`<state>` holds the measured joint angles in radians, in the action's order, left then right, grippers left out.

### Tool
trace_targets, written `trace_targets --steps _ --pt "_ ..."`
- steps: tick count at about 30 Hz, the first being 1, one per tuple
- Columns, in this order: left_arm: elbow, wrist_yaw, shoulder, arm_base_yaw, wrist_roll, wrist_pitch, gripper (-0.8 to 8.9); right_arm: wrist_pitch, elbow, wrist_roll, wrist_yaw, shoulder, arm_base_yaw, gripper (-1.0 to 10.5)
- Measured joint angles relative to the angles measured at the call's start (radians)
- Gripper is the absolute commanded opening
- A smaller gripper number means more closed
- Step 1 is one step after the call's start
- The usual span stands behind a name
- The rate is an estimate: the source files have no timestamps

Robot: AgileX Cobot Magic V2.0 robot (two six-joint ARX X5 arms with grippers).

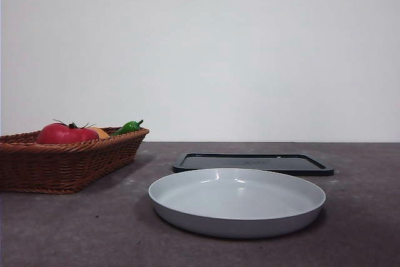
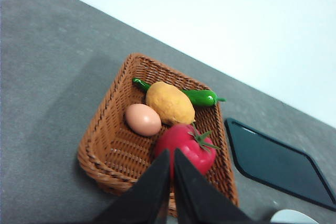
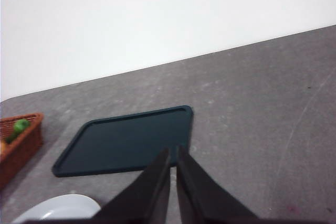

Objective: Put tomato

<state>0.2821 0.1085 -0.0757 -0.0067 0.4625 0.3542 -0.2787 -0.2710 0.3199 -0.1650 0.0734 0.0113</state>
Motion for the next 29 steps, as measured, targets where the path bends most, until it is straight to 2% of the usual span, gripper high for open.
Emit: trace_targets --steps 7,11,20,26,29 --pt "0.165 0.047 -0.134 0.0 -0.076 0.097 0.1 -0.116 -0.217 -0.023 -0.053 0.139 0.0 0.1" --pt "0.261 0.088 -0.23 0.0 -0.14 0.146 0.1 -0.213 -0.329 -0.069 -0.093 0.245 0.0 0.1" --pt "0.437 0.252 -0.435 -0.001 -0.282 0.344 0.1 -0.452 -0.555 -0.191 -0.217 0.488 0.008 0.1" --pt "0.534 0.31 -0.531 -0.025 -0.359 0.464 0.1 -0.565 -0.65 -0.246 -0.267 0.621 0.08 0.1" --pt "0.597 0.311 -0.575 -0.063 -0.402 0.538 0.1 -0.606 -0.683 -0.273 -0.278 0.682 0.153 0.1"
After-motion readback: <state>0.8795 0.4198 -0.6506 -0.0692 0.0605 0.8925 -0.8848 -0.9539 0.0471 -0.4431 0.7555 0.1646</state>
